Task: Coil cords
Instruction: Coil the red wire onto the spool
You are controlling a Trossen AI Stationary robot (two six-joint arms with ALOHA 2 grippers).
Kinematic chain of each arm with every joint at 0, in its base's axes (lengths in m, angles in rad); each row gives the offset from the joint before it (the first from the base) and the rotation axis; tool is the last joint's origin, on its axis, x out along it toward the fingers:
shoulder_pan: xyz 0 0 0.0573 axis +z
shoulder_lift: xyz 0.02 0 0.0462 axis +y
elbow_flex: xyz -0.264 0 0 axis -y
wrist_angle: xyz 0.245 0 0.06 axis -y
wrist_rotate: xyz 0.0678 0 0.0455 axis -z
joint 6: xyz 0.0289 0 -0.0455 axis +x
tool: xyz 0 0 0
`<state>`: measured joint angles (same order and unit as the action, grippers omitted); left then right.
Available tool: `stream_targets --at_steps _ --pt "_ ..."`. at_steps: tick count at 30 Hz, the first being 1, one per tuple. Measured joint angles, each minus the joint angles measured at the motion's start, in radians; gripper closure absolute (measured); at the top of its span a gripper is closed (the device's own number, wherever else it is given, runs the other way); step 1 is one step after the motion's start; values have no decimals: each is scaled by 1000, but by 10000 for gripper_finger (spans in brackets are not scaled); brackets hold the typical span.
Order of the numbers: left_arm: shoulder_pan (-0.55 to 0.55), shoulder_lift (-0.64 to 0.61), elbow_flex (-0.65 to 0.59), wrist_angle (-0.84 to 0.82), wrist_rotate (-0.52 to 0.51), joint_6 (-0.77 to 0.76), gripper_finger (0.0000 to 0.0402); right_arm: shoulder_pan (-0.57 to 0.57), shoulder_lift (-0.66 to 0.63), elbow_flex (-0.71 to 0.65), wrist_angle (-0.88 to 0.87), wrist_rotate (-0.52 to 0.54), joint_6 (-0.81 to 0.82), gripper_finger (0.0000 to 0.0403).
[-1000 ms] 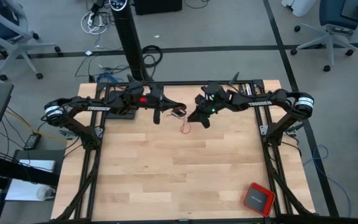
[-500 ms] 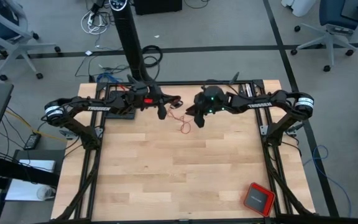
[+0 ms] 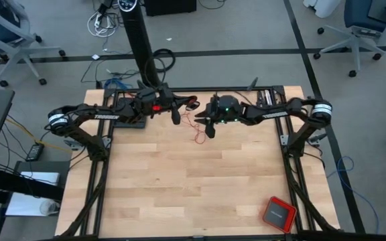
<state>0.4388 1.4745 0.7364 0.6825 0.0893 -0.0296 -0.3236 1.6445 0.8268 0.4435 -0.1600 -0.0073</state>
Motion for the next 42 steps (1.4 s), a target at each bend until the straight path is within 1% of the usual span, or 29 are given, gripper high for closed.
stream_targets --at_steps 5,8,10,11,15,21,24,28,30,33,37,42 --pt "-23 0 0 34 6 -23 401 33 96 0 137 104 -43 286" --pt "-36 0 0 37 8 -22 401 56 124 0 186 186 -65 285" --pt "-44 0 0 36 8 -21 401 70 125 0 185 254 -76 286" --pt "-48 0 0 36 7 -21 401 76 125 0 191 271 -90 286" --pt "-61 0 0 54 -5 -23 401 100 124 0 250 303 -116 286" --pt "-62 0 0 70 -10 -33 401 107 123 0 243 333 -119 297" --pt "-62 0 0 77 -9 -54 401 106 123 0 241 348 -118 322" --pt "-62 0 0 84 1 -57 401 107 123 0 239 348 -118 379" --pt "-63 0 0 83 1 -57 401 107 123 0 238 348 -118 395" --pt "-66 0 0 81 1 -55 401 107 123 0 227 358 -103 395" --pt "-66 0 0 75 5 -54 401 100 108 0 170 360 -111 400" --pt "-66 0 0 51 10 -51 401 98 76 0 119 405 -135 401"
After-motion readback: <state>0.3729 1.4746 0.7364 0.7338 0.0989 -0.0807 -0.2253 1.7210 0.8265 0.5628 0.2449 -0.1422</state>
